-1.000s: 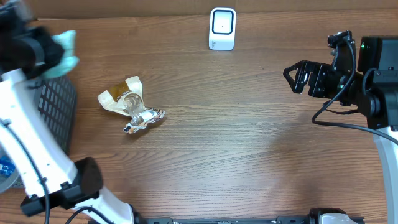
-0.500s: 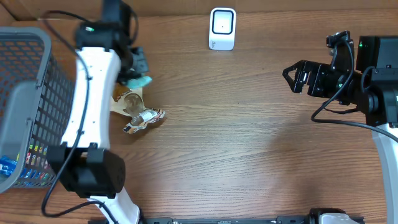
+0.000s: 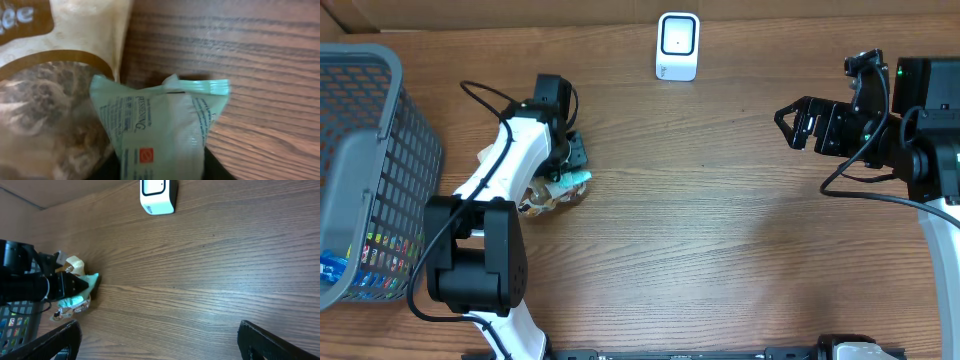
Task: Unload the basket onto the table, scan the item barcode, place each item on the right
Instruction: 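Place the mint-green wrapper on the table beside the bread bag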
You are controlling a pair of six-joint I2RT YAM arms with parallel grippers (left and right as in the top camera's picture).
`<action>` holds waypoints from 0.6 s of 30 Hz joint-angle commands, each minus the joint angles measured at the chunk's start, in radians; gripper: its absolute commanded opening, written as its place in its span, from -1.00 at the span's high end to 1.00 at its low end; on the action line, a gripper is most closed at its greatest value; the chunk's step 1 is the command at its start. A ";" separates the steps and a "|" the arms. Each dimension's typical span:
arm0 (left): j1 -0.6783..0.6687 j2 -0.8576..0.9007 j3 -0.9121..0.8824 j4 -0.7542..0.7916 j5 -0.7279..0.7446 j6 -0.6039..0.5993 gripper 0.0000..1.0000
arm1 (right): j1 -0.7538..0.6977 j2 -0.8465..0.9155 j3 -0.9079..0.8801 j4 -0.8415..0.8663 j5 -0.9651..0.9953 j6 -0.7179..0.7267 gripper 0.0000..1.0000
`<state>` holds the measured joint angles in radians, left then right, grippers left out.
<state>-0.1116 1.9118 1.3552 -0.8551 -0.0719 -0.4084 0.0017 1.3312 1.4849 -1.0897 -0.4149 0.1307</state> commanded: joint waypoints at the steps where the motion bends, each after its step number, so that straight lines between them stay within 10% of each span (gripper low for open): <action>1: -0.001 -0.004 -0.015 0.021 0.002 0.022 0.15 | 0.004 0.001 0.024 0.006 -0.006 0.000 -1.00; 5: -0.001 -0.005 -0.001 0.008 0.005 0.077 -0.35 | 0.004 0.001 0.024 0.006 -0.006 0.000 -1.00; 18: 0.045 -0.012 0.727 -0.550 0.002 0.094 -0.47 | 0.004 0.001 0.024 0.010 -0.006 0.000 -1.00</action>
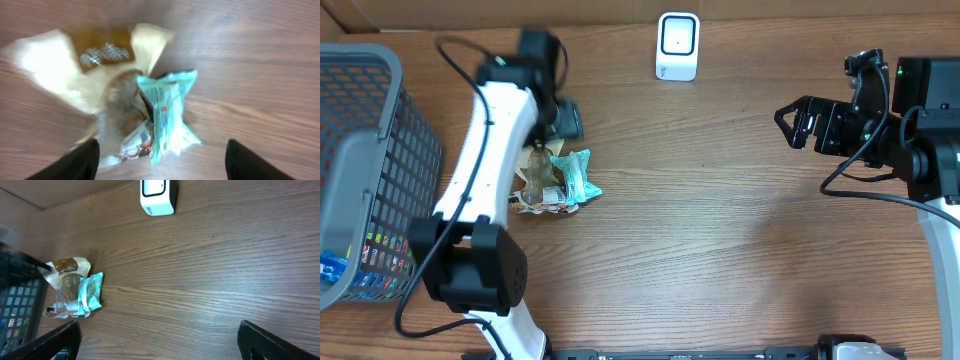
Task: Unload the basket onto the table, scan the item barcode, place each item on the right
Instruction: 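Place the mint-green wrapper on the table beside the bread bag, then reach the left gripper into the basket and grasp a blue cookie pack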
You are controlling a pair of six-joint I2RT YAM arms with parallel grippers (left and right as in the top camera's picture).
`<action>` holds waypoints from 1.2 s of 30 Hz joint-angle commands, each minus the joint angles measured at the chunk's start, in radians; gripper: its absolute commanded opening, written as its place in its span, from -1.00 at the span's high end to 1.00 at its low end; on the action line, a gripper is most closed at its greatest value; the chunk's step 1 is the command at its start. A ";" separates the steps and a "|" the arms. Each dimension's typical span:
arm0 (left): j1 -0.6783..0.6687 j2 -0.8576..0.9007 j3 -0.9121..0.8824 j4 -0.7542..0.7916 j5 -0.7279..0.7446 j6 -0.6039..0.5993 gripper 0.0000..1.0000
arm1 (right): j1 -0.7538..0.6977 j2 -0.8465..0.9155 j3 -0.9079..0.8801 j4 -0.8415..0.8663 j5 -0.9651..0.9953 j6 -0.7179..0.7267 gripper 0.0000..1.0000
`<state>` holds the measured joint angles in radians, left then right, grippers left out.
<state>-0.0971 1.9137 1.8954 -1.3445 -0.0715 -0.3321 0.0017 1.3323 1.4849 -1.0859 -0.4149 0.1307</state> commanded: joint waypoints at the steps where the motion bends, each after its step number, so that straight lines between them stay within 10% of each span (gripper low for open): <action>1: 0.051 -0.014 0.293 -0.119 -0.003 0.018 -0.51 | 0.004 0.000 0.024 0.006 -0.006 0.000 -1.00; 7: 0.222 -0.015 0.708 -0.345 -0.042 0.026 -0.54 | 0.004 0.000 0.024 0.006 -0.006 0.000 -1.00; 13: 0.508 -0.133 0.708 -0.345 0.098 0.066 -0.53 | 0.004 0.000 0.024 0.003 -0.006 0.000 -1.00; 25: 0.998 -0.225 0.268 -0.228 0.040 -0.029 -0.42 | 0.004 0.000 0.023 -0.008 -0.006 0.000 -1.00; 36: 1.046 -0.139 -0.195 0.142 0.034 -0.042 -0.41 | 0.004 0.001 0.021 0.007 -0.006 0.000 -1.00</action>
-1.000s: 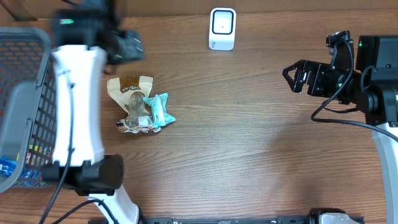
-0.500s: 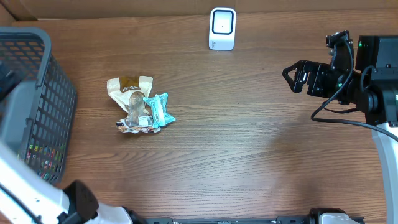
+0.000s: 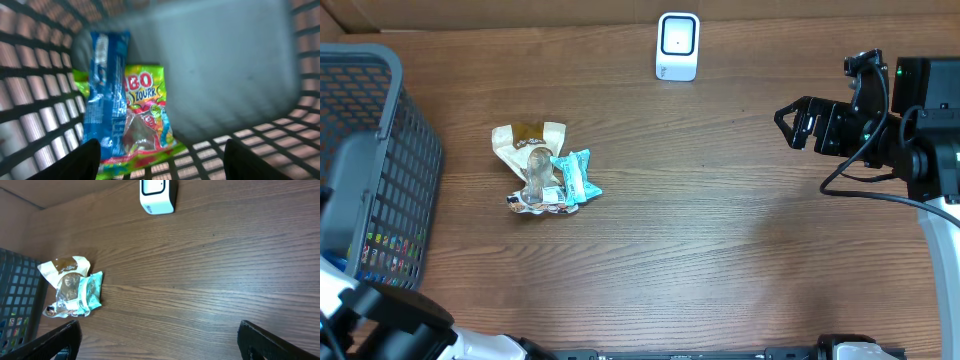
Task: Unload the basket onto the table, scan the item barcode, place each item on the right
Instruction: 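Reach the left gripper into the basket and grasp a blue cookie pack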
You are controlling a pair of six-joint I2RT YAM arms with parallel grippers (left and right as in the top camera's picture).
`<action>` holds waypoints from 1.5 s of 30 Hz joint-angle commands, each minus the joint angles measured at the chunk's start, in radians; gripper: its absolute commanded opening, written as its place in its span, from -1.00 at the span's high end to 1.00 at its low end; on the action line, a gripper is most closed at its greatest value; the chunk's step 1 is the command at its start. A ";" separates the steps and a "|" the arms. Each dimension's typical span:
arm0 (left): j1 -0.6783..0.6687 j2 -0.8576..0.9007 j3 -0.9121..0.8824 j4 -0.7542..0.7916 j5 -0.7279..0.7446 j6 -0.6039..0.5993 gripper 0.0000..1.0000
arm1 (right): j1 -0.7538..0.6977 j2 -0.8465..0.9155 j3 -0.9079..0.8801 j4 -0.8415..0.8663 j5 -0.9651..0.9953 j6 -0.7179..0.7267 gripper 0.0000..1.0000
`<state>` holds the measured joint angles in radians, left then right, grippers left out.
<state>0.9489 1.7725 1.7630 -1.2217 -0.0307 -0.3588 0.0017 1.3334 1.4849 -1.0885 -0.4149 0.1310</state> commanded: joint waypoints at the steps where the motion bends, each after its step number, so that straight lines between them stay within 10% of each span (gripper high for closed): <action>1: 0.001 0.006 -0.092 0.032 -0.020 -0.019 -0.42 | 0.004 0.000 0.021 0.010 -0.006 0.000 -1.00; 28: 0.053 0.006 -0.565 0.464 -0.190 -0.113 -0.83 | 0.004 0.002 0.020 0.009 -0.006 0.000 -1.00; 31: 0.053 0.006 -0.566 0.468 -0.189 -0.113 -0.70 | 0.004 0.002 0.020 0.009 -0.006 0.000 -1.00; 38: 0.052 0.006 -0.562 0.466 -0.118 -0.113 0.92 | 0.004 0.002 0.020 0.009 -0.006 0.000 -1.00; 45: 0.049 -0.001 -0.380 0.323 0.056 -0.070 0.92 | 0.004 0.002 0.020 0.012 -0.006 0.000 -1.00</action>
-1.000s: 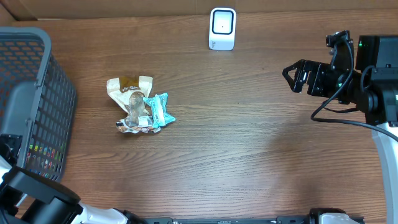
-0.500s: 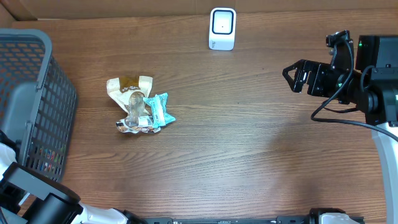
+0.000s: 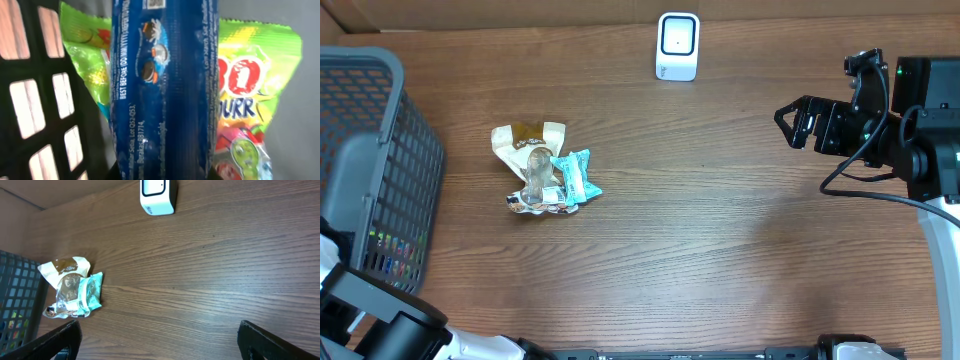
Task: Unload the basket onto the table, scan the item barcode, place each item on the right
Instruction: 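Reach the left gripper into the basket and grasp a blue cookie pack, then place the blue cookie pack on the table right of the wrapper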
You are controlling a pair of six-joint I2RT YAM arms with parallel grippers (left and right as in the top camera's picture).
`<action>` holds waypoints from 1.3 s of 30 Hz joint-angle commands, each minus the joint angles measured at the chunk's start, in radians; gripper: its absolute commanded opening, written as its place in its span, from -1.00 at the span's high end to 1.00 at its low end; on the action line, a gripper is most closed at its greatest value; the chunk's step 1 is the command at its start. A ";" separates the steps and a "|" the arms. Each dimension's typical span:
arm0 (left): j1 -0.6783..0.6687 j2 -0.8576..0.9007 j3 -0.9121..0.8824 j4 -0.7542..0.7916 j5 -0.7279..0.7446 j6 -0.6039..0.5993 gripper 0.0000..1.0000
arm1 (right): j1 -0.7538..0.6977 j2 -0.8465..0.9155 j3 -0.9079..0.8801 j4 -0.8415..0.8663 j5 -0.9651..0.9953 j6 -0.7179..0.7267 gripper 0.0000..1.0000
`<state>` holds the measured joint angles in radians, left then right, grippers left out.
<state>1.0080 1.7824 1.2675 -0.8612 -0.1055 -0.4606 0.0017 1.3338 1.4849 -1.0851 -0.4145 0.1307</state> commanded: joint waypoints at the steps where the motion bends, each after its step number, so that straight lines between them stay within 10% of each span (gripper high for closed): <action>1: -0.013 -0.012 0.158 -0.066 0.142 0.039 0.92 | 0.004 0.002 0.020 0.009 -0.006 0.000 -1.00; 21: -0.369 -0.026 1.067 -0.667 0.397 0.329 0.92 | 0.004 0.002 0.020 0.013 -0.006 0.000 -1.00; 39: -1.114 -0.036 0.614 -0.644 0.304 0.294 0.91 | 0.004 0.002 0.020 0.017 -0.006 0.000 -1.00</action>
<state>-0.0525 1.7657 1.9823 -1.5421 0.2241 -0.1154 0.0017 1.3346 1.4849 -1.0737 -0.4149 0.1307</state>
